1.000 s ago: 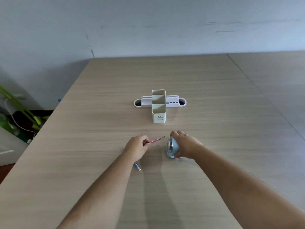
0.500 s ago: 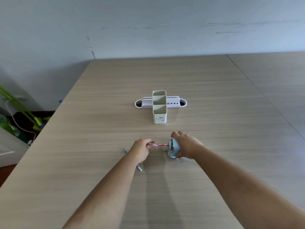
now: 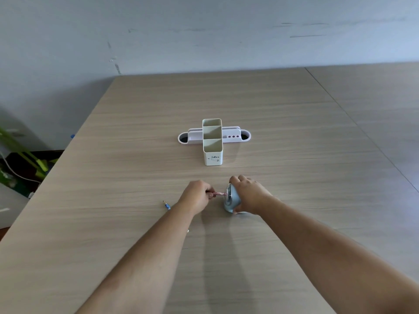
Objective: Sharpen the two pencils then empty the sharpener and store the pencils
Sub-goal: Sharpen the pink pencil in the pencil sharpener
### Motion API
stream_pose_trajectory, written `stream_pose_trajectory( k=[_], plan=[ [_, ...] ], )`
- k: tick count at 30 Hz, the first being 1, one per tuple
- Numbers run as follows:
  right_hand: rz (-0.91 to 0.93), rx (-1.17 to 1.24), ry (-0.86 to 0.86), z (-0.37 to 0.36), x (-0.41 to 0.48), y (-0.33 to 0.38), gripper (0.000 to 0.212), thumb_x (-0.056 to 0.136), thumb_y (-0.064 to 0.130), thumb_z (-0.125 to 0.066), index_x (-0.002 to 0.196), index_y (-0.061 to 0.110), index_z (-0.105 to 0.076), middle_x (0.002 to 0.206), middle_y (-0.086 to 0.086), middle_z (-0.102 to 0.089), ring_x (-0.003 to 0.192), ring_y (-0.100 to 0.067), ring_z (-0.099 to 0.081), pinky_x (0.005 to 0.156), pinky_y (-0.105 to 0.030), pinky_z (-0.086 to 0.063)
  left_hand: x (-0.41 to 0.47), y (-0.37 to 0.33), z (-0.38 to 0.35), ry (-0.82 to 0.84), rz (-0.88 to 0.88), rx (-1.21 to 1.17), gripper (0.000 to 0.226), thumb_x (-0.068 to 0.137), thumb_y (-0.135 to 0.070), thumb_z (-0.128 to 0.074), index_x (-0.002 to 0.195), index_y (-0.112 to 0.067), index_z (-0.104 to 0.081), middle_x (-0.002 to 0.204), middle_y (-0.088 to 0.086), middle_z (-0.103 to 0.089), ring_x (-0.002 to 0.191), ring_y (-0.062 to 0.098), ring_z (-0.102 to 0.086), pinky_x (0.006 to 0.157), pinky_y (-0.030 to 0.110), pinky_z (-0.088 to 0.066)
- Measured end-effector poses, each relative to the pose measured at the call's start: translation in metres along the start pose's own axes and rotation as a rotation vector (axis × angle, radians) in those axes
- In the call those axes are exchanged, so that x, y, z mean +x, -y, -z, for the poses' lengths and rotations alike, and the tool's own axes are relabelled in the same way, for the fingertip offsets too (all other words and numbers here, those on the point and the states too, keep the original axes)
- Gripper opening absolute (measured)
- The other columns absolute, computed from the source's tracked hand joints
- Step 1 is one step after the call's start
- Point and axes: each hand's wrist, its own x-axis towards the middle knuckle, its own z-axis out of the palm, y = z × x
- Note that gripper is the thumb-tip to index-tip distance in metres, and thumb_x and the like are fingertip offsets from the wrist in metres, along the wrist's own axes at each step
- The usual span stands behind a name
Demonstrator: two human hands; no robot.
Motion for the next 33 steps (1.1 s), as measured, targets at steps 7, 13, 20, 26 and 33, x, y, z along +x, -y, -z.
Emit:
stream_pose_trajectory(
  k=[7,13,20,26,33],
  plan=[
    [0.008,0.08,0.065,0.005,0.001,-0.005,0.107,0.055,0.05,-0.082,0.141,0.022,-0.025,0.138,-0.009,-0.045,0.129,-0.032,-0.041,0.11,-0.045,-0.032,0.001,-0.004,0.002,0.082,-0.048,0.116,0.032,0.086,-0.016,-0.063,0.118,-0.021,-0.064,0.12,0.004,-0.066,0.114,0.023,-0.061,0.095,0.036,-0.05],
    [-0.245,0.529,-0.077,0.044,-0.013,-0.062,0.048,0.093,0.03,-0.048,0.138,0.019,-0.036,0.142,-0.01,-0.046,0.126,-0.028,-0.047,0.104,-0.036,-0.037,0.01,-0.05,0.003,0.162,-0.189,0.5,0.121,0.059,-0.051,-0.082,0.152,-0.026,-0.008,0.159,0.0,-0.018,0.147,0.021,-0.019,0.117,0.04,-0.024],
    [-0.215,0.292,0.086,-0.012,-0.031,-0.069,0.029,0.089,0.01,-0.044,0.113,0.007,-0.061,0.118,-0.014,-0.062,0.112,-0.032,-0.056,0.091,-0.032,-0.043,0.017,-0.089,-0.039,0.109,-0.234,0.617,0.083,0.058,-0.041,-0.086,0.125,-0.015,-0.045,0.13,0.003,-0.055,0.121,0.024,-0.053,0.095,0.035,-0.043],
    [-0.138,0.273,0.116,-0.028,-0.045,-0.067,0.019,0.086,0.009,-0.047,0.091,0.006,-0.066,0.1,-0.011,-0.067,0.097,-0.028,-0.06,0.078,-0.032,-0.045,0.015,-0.092,-0.047,0.031,-0.152,0.593,0.055,0.068,-0.021,-0.079,0.113,-0.009,-0.049,0.118,0.008,-0.06,0.109,0.027,-0.058,0.083,0.032,-0.048],
    [-0.004,0.155,0.024,0.046,-0.018,-0.076,0.021,0.091,0.015,-0.052,0.101,0.008,-0.069,0.104,-0.01,-0.07,0.099,-0.025,-0.06,0.088,-0.036,-0.048,0.014,-0.089,-0.044,0.032,-0.238,0.613,0.055,0.065,-0.021,-0.079,0.11,-0.008,-0.05,0.112,0.007,-0.062,0.102,0.027,-0.06,0.077,0.033,-0.047]
  ],
)
